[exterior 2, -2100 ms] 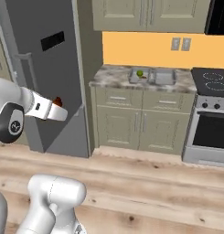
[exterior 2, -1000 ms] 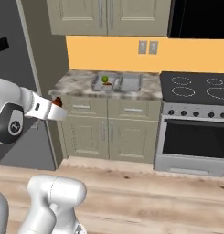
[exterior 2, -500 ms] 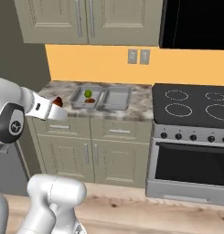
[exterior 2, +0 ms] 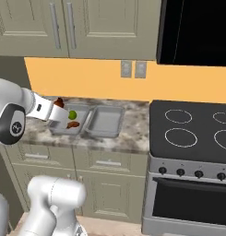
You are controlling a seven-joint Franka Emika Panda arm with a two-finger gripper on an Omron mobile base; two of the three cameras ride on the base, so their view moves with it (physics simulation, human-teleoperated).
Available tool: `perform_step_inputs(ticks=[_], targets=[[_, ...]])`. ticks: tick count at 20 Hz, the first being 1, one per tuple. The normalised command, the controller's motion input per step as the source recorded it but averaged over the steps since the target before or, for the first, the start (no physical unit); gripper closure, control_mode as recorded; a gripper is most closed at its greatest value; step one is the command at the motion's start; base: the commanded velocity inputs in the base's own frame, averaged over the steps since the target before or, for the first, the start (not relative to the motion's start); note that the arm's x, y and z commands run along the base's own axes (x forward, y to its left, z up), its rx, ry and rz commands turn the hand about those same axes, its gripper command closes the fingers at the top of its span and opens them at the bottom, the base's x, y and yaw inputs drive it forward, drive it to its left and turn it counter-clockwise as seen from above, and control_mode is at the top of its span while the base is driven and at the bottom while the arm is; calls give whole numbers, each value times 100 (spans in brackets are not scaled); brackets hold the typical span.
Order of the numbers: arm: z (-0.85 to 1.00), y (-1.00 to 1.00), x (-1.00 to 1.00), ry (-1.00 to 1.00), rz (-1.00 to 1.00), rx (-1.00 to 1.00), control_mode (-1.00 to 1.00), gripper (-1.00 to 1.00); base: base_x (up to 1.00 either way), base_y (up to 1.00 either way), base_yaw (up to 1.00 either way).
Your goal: Place one lime and one chicken drumstick in each tupperware on the nearby counter, to pack two identical lunches.
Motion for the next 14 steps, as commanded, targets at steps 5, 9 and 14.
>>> perform_step_inputs(ticks=[5,9,14], targets=[[0,0,0,0,0,0,100,100,78,-15,3],[0,0,0,0,0,0,100,100,58,-21,4],[0,0,0,0,0,0,100,100,37,-22,4]])
